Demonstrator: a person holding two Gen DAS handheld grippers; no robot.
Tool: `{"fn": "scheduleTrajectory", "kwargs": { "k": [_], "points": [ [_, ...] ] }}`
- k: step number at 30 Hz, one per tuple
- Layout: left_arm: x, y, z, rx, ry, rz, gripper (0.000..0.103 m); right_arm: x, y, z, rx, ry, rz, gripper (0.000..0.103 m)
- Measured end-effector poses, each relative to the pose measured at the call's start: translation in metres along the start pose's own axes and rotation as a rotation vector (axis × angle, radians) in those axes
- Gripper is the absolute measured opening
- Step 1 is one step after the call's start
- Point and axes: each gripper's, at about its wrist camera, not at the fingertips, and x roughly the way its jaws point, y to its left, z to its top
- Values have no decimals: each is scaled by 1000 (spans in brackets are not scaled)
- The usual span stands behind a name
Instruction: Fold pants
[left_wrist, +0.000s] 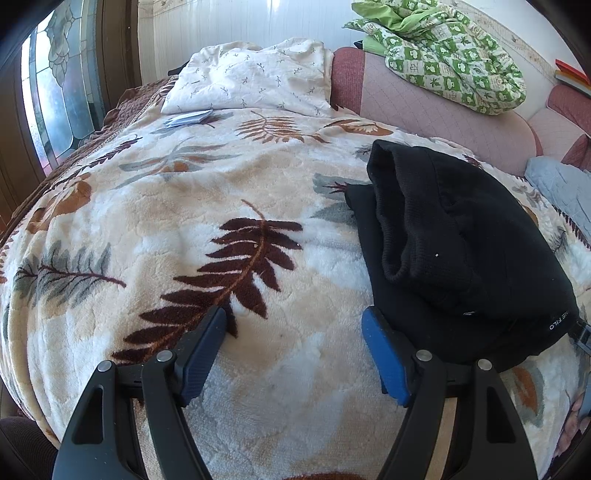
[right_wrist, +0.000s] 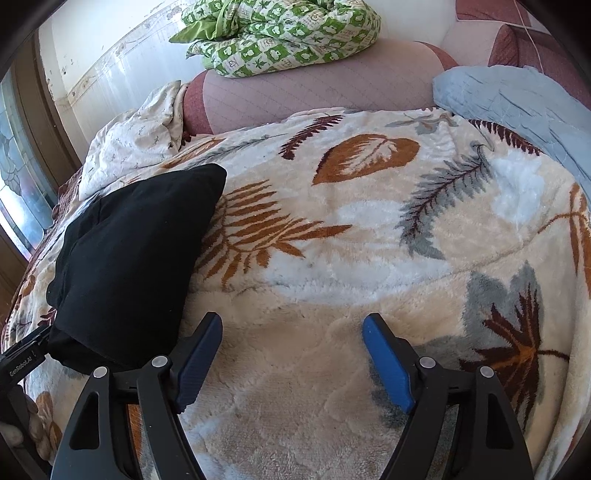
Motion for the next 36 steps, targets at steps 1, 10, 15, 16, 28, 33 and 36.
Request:
{"fn": "scheduleTrajectory", "kwargs": {
  "k": [1,10,15,16,28,33,36],
  "points": [
    [-1,0,0,-7,-3,-7,75,0,0,0,-2,1,0,84],
    [-30,13,20,-94,-88,-110,75,4,1,1,-15,19,5,89],
    [-25,19,50,-158,-63,-169,75,5,2,1,-20,30,6,90],
    [-23,17,59,-159,-53,-183,75,4,2,3,-17,38,9,90],
    [34,22,81,-227,119,-433,75,16,38,66,60,128,284,90],
    [51,16,72,-248,222,-555,75,46,51,78,102,185,314,90],
    [57,7,68,-232,237,-545,75,57,61,79,105,211,322,90]
  ]
}}
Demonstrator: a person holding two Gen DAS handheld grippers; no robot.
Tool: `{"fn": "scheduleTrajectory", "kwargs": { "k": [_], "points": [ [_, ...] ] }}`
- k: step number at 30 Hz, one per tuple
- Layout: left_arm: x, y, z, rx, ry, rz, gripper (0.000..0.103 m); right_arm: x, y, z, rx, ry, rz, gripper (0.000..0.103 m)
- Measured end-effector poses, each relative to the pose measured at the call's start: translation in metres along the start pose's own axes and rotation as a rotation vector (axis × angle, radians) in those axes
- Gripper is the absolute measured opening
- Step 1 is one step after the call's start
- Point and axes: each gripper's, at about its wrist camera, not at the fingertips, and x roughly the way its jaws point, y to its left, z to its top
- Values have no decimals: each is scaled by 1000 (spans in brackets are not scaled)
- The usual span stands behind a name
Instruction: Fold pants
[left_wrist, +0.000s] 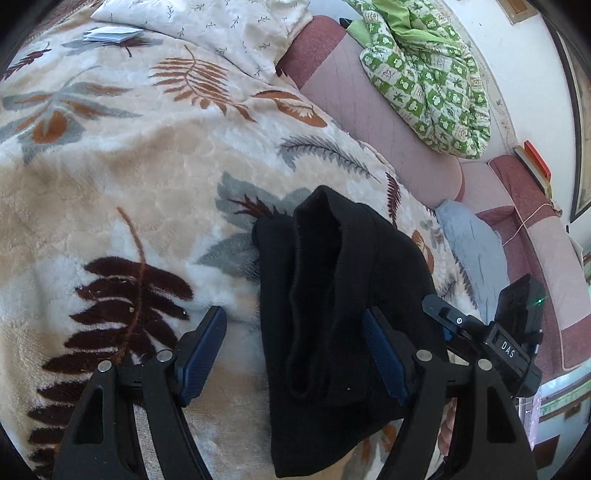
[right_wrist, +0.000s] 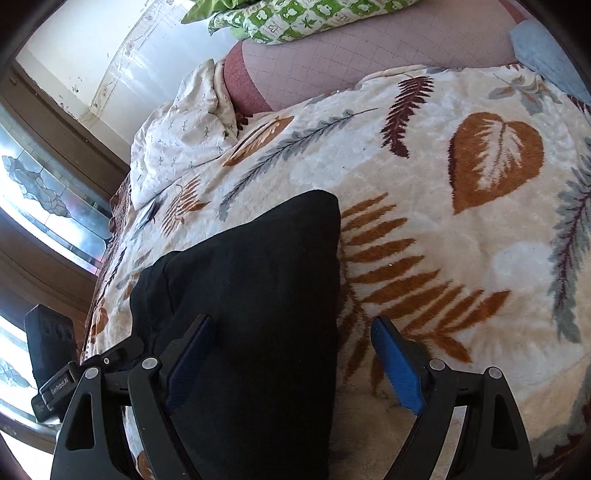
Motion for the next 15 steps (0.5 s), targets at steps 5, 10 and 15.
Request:
{"fn": "scheduleTrajectory", "kwargs": {
  "k": [5,10,15],
  "points": [
    [2,-2,-2,11,-17,2,79,13,-5,0,31,28,8,90],
    [10,-5,-6,-13,-4,-95,80,16,-12,-2,73,36,37,91],
    [22,-15,-17,7,42,-140,48,17,-12,-2,87,56,66,82]
  ]
}}
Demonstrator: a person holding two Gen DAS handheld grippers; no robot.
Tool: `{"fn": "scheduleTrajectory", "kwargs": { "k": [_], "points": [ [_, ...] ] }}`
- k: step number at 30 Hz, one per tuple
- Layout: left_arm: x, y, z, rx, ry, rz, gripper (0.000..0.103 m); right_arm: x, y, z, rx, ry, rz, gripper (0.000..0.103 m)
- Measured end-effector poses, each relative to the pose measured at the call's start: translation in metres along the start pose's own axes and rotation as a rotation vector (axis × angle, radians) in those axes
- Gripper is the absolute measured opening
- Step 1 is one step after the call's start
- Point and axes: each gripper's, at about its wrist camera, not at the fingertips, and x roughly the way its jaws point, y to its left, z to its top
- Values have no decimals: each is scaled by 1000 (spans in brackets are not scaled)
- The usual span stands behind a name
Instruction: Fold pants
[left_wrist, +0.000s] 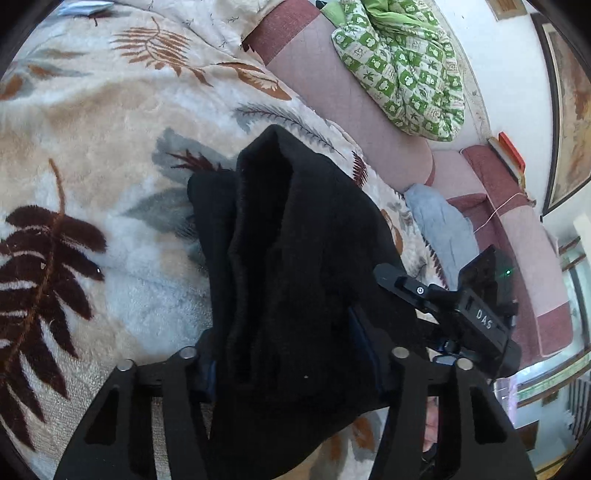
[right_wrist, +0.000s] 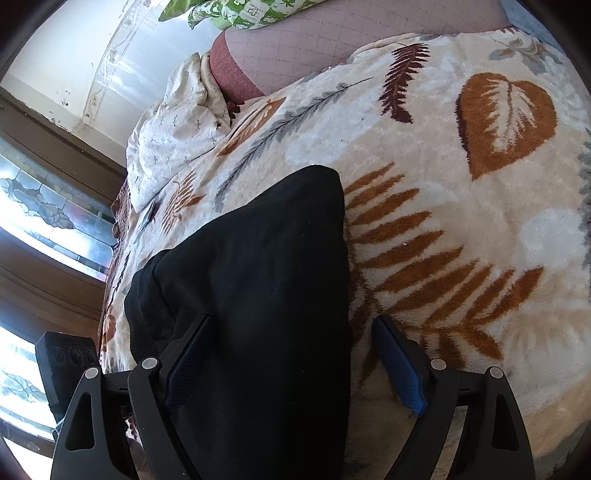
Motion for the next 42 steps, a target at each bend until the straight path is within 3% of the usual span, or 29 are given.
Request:
{"fn": "scheduleTrajectory", "kwargs": {
  "k": [2,5,12,22,37,40,42],
  "points": [
    [-2,3,0,-20,3,-3,37,-1,4,-2,13,21,50,59],
    [-7,7,0,-46,-1,-29,32,-11,16,-2,-8,8,42,47],
    [-24,-15,-4,30,-43,-5,30,-34,46,0,-95,-31,31,35],
    [-28,-44,20,72,-83,29,30,-52,58,14,-175,-88,27,33],
    [54,-68,58,123,23,167,31,-30,2,62,-98,-98,-49,33],
    [50,-58,55,91,38,161,37,-23,-8,61,-63,-80,-37,40],
    [37,-51,51,83,50,143,41,-25,-16,58,-14,-85,-19,60]
  ]
}}
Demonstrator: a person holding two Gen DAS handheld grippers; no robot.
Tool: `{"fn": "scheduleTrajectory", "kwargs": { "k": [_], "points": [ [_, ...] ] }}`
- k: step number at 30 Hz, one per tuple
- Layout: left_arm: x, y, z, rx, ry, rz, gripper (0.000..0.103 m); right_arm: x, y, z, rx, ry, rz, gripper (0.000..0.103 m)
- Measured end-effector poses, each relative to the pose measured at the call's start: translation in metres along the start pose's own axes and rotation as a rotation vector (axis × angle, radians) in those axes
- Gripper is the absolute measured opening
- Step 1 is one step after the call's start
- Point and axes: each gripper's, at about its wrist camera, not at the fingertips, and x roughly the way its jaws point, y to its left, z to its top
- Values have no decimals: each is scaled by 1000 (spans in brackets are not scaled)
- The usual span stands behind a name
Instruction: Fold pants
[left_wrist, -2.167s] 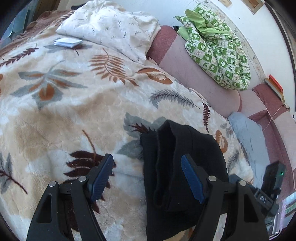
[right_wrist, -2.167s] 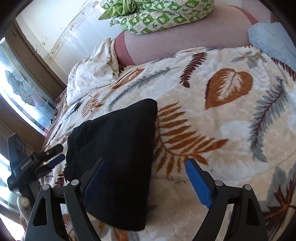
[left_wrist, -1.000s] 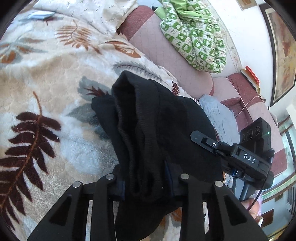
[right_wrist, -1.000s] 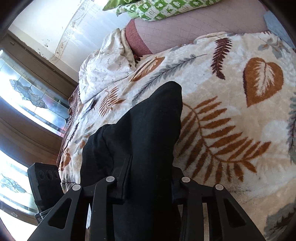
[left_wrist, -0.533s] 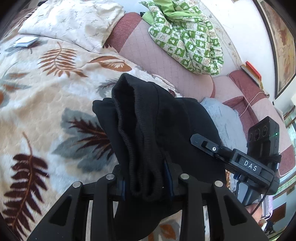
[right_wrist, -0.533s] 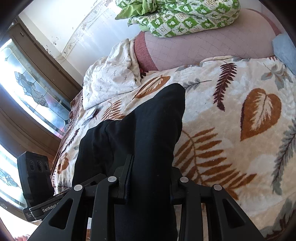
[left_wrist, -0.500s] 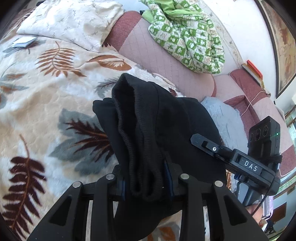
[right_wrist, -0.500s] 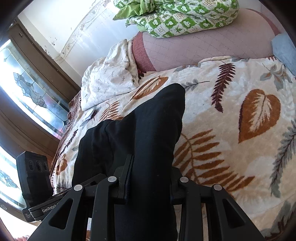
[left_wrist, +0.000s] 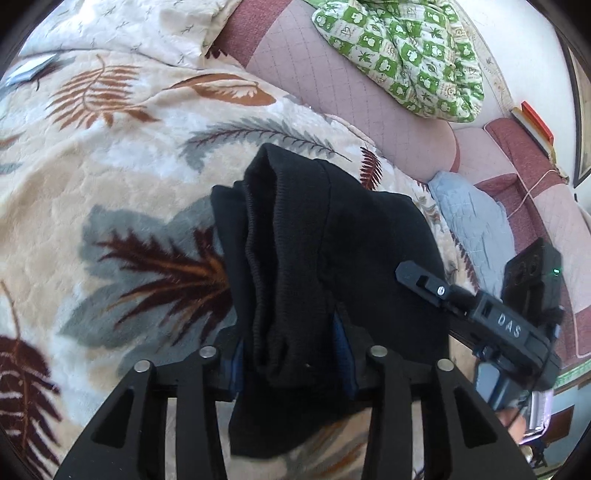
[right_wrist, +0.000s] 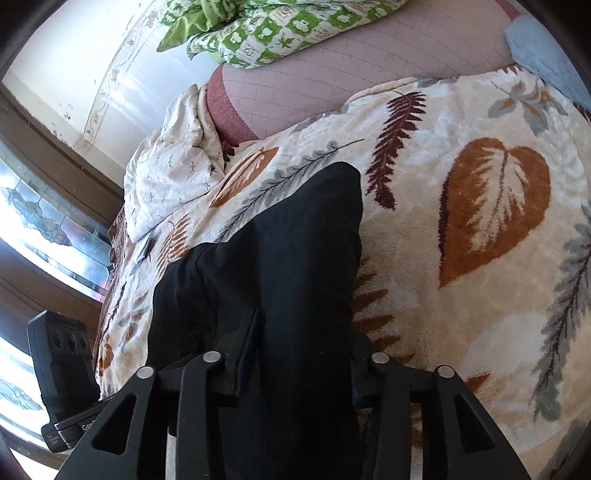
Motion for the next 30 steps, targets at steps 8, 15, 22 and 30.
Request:
{"fn": "scheduleTrajectory", "kwargs": {
  "k": [8,15,22,30],
  "points": [
    [-64,-10,16,74,-112,59,49,-66,22,-21,-148,-181,-50,66],
    [-22,-43,64,48,-122,60,53,-67,42,-53,-225,-142,-4,65],
    [30,-16,71,-67,6,136,53,-48,32,-77,-275,-115,-76,65],
    [36,-9,67,-90,25,123,57,-18,41,-101,-424,-108,-190,77]
  ]
}}
